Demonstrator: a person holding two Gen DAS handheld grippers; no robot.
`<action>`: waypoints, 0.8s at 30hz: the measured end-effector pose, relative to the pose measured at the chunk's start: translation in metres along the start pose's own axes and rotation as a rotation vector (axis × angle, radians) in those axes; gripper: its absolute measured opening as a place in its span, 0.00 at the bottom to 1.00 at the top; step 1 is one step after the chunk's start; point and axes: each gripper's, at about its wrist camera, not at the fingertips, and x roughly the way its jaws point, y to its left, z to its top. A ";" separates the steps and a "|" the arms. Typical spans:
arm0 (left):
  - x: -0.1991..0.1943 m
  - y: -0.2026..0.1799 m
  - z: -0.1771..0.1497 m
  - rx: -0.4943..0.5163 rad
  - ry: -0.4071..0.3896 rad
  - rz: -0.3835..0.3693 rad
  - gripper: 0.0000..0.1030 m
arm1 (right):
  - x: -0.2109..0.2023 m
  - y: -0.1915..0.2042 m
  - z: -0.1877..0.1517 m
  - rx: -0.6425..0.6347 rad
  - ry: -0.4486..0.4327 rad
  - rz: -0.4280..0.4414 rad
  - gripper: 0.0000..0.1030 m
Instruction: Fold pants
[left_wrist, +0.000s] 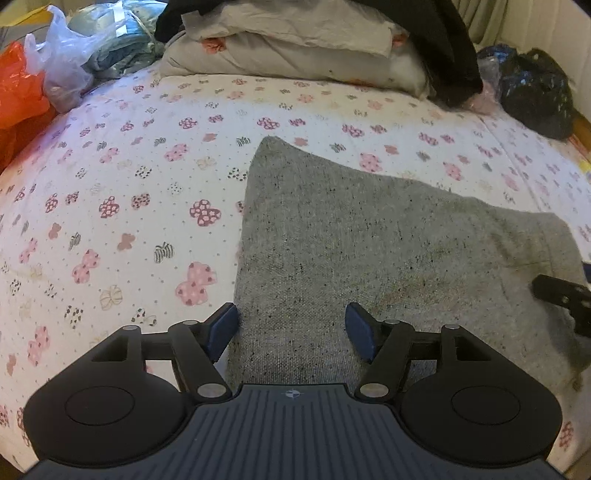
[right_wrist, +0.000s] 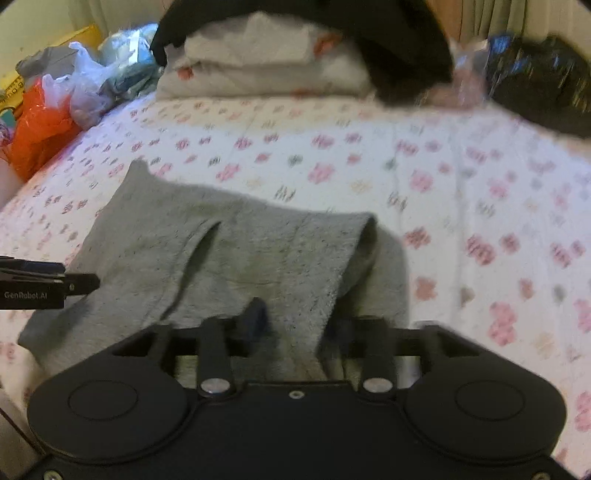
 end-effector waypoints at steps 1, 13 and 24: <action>-0.002 0.001 0.001 0.001 -0.003 0.000 0.61 | -0.005 0.000 -0.001 -0.011 -0.026 -0.031 0.82; -0.041 -0.011 -0.004 0.011 -0.151 -0.003 0.62 | -0.045 0.018 0.005 -0.045 -0.241 -0.050 0.93; -0.046 -0.009 0.000 -0.029 -0.067 0.069 0.69 | -0.055 0.037 0.008 0.024 -0.233 -0.089 0.92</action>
